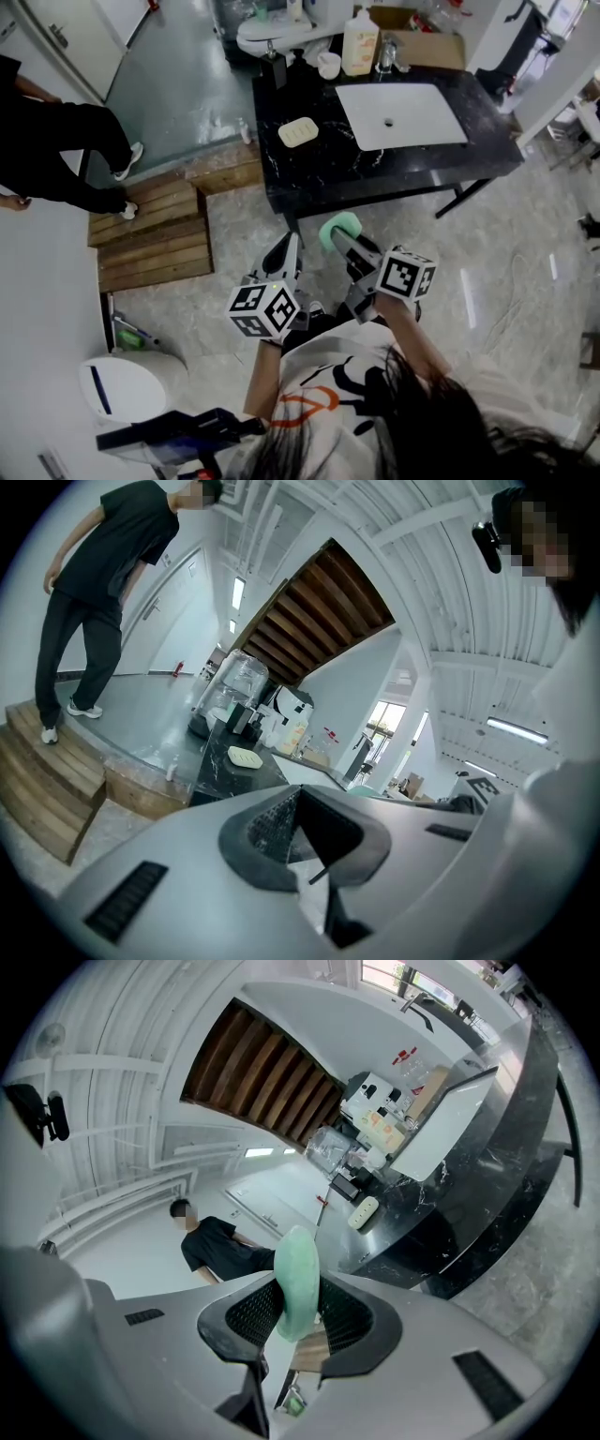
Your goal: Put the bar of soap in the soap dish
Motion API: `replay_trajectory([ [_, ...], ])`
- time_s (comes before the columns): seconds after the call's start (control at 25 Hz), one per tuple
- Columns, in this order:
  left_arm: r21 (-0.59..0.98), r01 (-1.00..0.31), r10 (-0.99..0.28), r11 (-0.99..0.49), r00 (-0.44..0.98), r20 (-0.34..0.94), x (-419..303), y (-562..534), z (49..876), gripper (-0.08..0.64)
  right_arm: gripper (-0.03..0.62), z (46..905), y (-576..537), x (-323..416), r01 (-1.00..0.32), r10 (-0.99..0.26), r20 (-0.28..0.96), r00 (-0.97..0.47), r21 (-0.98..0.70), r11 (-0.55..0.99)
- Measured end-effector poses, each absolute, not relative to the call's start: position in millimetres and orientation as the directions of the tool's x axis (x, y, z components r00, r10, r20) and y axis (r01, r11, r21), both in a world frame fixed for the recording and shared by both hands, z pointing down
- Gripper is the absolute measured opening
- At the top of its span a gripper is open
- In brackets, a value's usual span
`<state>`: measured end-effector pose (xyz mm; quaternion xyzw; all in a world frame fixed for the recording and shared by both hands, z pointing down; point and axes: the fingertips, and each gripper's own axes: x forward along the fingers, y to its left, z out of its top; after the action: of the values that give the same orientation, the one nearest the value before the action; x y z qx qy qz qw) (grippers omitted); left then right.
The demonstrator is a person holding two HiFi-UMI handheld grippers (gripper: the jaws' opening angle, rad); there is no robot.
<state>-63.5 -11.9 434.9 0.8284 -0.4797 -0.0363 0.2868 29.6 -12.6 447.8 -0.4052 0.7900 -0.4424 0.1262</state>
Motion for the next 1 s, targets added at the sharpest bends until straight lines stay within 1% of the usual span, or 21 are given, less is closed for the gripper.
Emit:
replay_trajectory([
  [0.56, 0.531, -0.746, -0.793, -0.402, 0.573, 0.204, -39, -40, 435, 0.002, 0.114, 442, -36, 47, -0.534, -0.760, 0.164, -0.629, -0.801, 0.269],
  [1.0, 0.523, -0.752, -0.792, -0.400, 0.571, 0.217, -6, -66, 431, 0.002, 0.114, 441, -61, 85, -0.532, -0.763, 0.166, -0.625, -0.806, 0.260],
])
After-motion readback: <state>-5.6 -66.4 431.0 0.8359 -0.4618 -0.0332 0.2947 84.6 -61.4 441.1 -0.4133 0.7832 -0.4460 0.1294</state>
